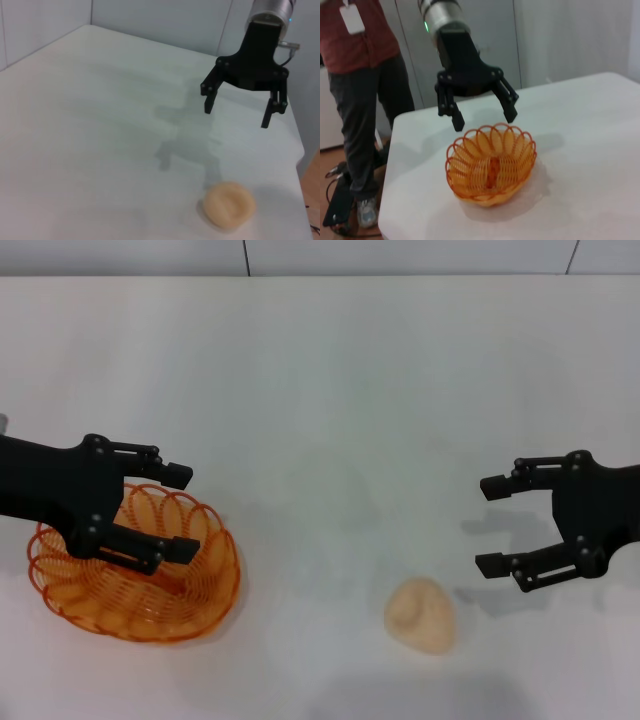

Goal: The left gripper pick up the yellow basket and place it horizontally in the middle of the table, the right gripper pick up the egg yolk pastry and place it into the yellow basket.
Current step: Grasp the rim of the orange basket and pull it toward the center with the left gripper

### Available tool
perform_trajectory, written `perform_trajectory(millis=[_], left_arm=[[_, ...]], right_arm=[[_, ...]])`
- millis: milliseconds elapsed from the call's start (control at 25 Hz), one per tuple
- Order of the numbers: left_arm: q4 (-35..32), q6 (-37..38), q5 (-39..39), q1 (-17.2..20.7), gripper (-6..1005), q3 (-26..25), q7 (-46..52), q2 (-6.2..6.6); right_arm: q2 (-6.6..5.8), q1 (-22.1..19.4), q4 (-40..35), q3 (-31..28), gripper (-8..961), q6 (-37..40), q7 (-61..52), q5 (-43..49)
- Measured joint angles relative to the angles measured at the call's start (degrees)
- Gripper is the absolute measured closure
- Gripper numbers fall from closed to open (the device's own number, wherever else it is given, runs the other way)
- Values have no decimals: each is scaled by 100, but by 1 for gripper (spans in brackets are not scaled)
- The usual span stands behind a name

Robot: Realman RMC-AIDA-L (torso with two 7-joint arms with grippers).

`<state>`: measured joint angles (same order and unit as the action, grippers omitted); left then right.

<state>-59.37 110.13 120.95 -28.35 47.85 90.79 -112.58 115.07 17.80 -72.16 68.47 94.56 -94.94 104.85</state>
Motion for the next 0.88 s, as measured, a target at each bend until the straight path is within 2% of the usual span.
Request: perform_trajectory(millis=[200, 880], left_arm=[[-24, 0, 0, -3, 124, 4, 0, -16], [-26, 8, -10, 44, 126, -29, 28, -6]], right_arm=[[6, 149, 8, 24, 96, 13, -36, 62], [16, 172, -5, 62, 96, -11, -39, 8]])
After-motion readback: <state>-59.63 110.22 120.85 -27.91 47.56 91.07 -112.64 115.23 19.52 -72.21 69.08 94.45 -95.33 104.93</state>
